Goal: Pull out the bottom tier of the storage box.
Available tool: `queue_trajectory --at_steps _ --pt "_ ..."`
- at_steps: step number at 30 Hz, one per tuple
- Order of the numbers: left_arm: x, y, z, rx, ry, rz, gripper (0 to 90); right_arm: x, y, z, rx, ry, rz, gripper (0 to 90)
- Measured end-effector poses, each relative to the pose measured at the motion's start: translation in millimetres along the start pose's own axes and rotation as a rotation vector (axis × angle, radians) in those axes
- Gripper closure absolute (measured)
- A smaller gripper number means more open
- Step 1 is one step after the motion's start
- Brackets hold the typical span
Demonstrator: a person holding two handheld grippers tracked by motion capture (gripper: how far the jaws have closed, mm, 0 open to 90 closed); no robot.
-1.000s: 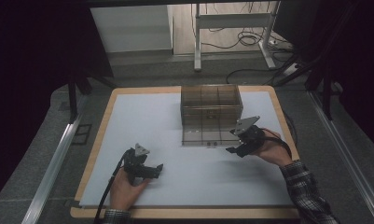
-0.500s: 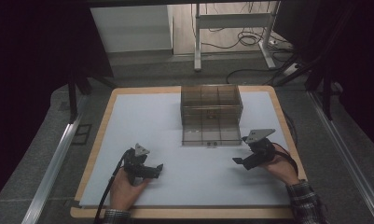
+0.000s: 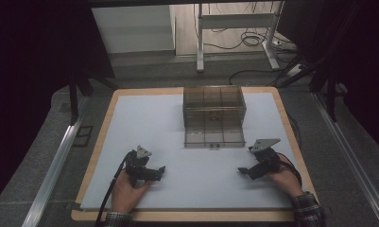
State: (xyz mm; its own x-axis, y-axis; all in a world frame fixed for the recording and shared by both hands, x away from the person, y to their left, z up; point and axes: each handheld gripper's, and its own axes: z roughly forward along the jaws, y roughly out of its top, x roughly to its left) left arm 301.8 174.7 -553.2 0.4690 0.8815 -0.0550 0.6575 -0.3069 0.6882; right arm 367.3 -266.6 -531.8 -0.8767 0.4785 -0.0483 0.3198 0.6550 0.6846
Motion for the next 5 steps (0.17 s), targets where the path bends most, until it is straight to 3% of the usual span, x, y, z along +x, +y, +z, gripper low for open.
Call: queue_trajectory --at_steps 5 --pt "0.0 0.0 0.0 0.001 0.000 0.000 0.0 -0.3 -0.8 0.2 -0.004 0.002 0.004 0.5"
